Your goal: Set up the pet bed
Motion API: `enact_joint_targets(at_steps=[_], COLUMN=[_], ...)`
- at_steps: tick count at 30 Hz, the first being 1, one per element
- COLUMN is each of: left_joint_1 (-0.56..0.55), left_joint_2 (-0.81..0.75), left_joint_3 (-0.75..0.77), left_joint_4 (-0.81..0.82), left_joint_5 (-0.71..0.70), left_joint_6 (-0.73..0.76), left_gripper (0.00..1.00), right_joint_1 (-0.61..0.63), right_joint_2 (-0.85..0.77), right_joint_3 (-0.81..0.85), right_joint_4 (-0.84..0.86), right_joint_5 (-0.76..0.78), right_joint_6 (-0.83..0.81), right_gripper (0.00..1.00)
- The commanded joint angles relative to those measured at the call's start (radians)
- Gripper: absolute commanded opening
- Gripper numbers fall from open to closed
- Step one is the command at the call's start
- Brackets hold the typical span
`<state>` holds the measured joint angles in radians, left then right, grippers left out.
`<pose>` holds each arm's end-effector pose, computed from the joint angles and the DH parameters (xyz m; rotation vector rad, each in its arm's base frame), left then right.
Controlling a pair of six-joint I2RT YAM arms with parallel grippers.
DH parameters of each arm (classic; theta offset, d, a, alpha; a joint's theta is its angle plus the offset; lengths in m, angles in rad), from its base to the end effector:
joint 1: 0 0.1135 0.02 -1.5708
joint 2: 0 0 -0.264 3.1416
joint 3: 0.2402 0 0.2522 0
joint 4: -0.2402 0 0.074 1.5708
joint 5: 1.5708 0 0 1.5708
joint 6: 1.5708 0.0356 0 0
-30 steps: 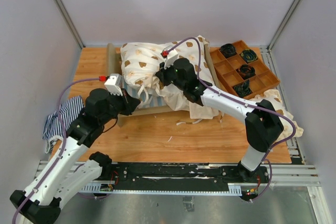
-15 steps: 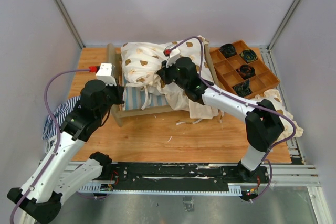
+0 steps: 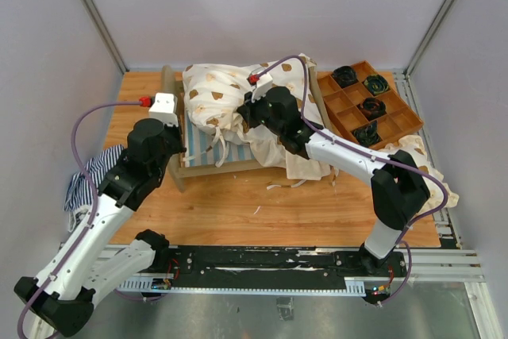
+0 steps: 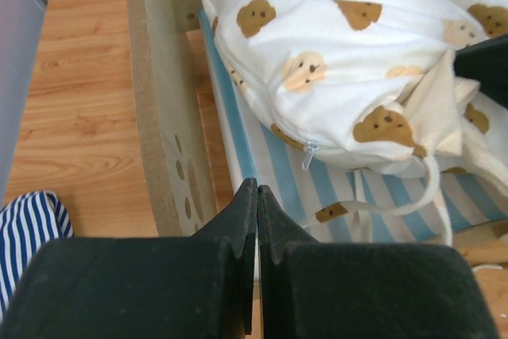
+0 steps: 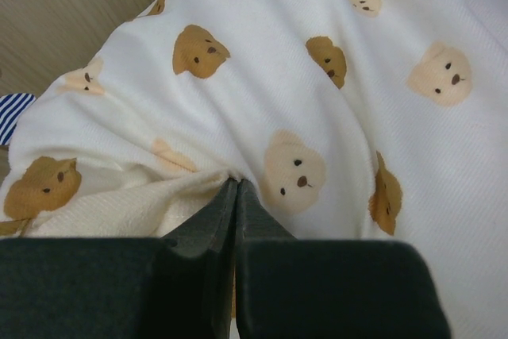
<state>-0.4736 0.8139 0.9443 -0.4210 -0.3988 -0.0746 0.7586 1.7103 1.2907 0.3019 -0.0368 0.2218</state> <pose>0.1630 -0.0680 0.3662 0.0921 1.8357 -0.0128 0.2993 0.2855 0.3171 -0.4909 1.6771 0.7594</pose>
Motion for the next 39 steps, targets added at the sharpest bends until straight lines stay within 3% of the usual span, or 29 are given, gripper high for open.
enact_joint_targets(at_steps=[1,4,6,7,9,14,20,30,33,34,37,39], left_joint_1=[-0.005,-0.005,-0.005,-0.005,-0.005,-0.005,-0.005,-0.004,-0.005,-0.004,-0.005,-0.005], left_joint_2=[-0.024,-0.046,-0.057,-0.065,-0.08,-0.097,-0.019,0.091,0.1,0.1,0.087,0.069], left_joint_3=[-0.082,-0.134,-0.147,-0.148,-0.151,-0.202,-0.205,-0.18,-0.186,-0.187,-0.179,-0.168], left_joint_4=[0.04,0.038,0.035,0.034,0.049,0.122,0.145,0.24,0.261,0.261,0.218,0.162], left_joint_5=[-0.052,-0.094,-0.074,-0.041,0.065,0.289,0.459,0.424,0.36,0.33,0.218,0.11], left_joint_6=[-0.027,-0.068,-0.093,-0.092,-0.065,0.04,0.16,0.159,0.15,0.144,0.109,0.071], left_gripper=[0.0,0.01,0.13,0.23,0.33,0.48,0.53,0.58,0.56,0.51,0.14,0.01], right_joint_1=[-0.023,-0.023,-0.023,-0.022,-0.023,-0.023,-0.023,-0.024,-0.024,-0.024,-0.022,-0.022], right_joint_2=[-0.039,-0.039,-0.036,-0.035,-0.032,-0.028,-0.027,-0.028,-0.026,-0.025,-0.02,-0.016], right_joint_3=[-0.005,-0.006,-0.005,-0.003,0.0,0.006,0.006,0.006,0.006,0.006,0.002,-0.003], right_joint_4=[0.027,0.025,0.025,0.025,0.026,0.028,0.029,0.037,0.04,0.04,0.041,0.038], right_joint_5=[0.014,0.007,0.004,0.003,-0.004,-0.015,-0.017,-0.027,-0.033,-0.035,-0.053,-0.08], right_joint_6=[-0.01,-0.012,-0.012,-0.01,-0.005,0.015,0.022,0.032,0.036,0.038,0.047,0.051], right_gripper=[0.0,0.0,0.0,0.0,0.0,0.0,0.0,0.0,0.0,0.0,0.0,0.0])
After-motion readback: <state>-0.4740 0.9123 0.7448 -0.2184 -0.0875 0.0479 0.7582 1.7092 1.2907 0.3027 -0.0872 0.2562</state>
